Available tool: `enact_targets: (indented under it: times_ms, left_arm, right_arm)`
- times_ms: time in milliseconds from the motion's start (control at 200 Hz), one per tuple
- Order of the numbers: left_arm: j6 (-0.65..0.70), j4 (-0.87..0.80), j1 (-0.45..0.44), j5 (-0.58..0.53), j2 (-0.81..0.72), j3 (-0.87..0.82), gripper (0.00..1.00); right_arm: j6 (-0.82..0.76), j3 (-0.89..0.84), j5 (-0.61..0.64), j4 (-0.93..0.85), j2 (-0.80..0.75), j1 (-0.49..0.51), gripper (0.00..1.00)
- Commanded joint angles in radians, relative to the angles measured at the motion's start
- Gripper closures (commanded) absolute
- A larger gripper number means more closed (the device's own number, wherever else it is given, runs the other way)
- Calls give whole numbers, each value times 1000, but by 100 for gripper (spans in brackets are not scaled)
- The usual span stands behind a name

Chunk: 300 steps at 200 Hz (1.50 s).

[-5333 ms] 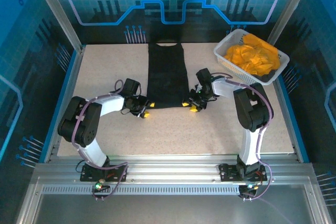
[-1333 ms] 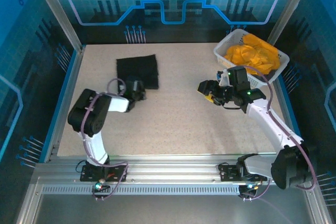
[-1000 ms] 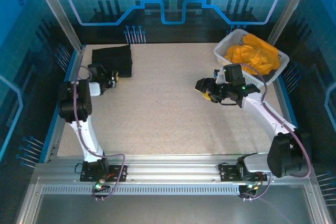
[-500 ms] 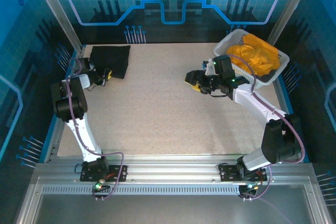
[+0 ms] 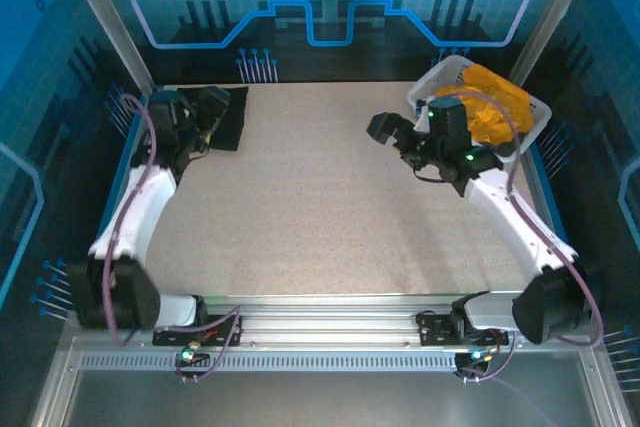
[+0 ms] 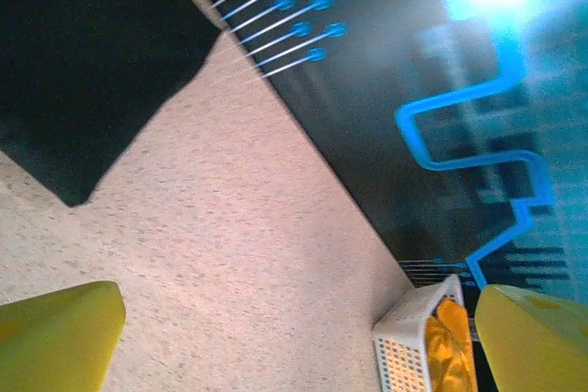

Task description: Fold and stack the t-shirts

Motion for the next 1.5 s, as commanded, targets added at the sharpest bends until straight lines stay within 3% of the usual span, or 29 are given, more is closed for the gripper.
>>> enact_targets:
  times_ms: [0,45,85,150,270,345,425,520,750,845,920,965,1040,1165,1225,1336,1496]
  left_arm:
    - [63,-259,-150,-503,-104,-48,1]
    - [100,-323,-225,-683,-139,-66,1]
    - [195,-318,-265,-760,-174,-113,1]
    - [350,-251,-278,-752,-258,-244,1]
    - [726,66,-274,-750,-405,-564,1]
    - [847,256,-225,-644,-424,-703,1]
    - [851,388,-133,-480,-392,-777,1]
    - [814,490,-60,-396,-260,-788,1]
    - [764,799,-1,-276,49,-720,1]
    - [860,831,2,-232,128,-670,1]
    - [859,990,8,-250,179,-720,1]
    - [880,1092,6,-189,202,-773,1]
    - [921,1444,-1,-166,298,-893,1]
    - [881,1460,1,-254,290,-908,1]
    - [867,1333,1,-269,259,-868,1]
    - [879,1203,1,-228,258,-796,1]
    - [880,1192,1,-228,261,-789,1]
  right_arm:
    - [-103,73,347,-300,-80,-17,0]
    - [-126,66,489,-367,-94,-19,0]
    - [-162,25,616,-368,-121,-19,0]
    - [-322,-120,698,-223,-198,-31,0]
    - [-607,-463,844,125,-325,-18,0]
    - [-705,-560,832,217,-330,-26,0]
    - [-742,-644,772,335,-296,-47,0]
    - [-747,-714,713,503,-215,-78,0]
    - [-751,-702,564,798,37,-139,0]
    - [-769,-665,512,839,102,-155,0]
    - [-822,-666,459,874,113,-168,0]
    - [-843,-703,436,939,95,-178,0]
    - [-823,-756,370,1003,59,-223,0]
    - [-771,-792,316,1060,49,-293,0]
    - [-785,-766,290,1034,66,-292,0]
    - [-803,-761,280,1023,67,-278,0]
    - [-788,-774,249,1022,50,-318,0]
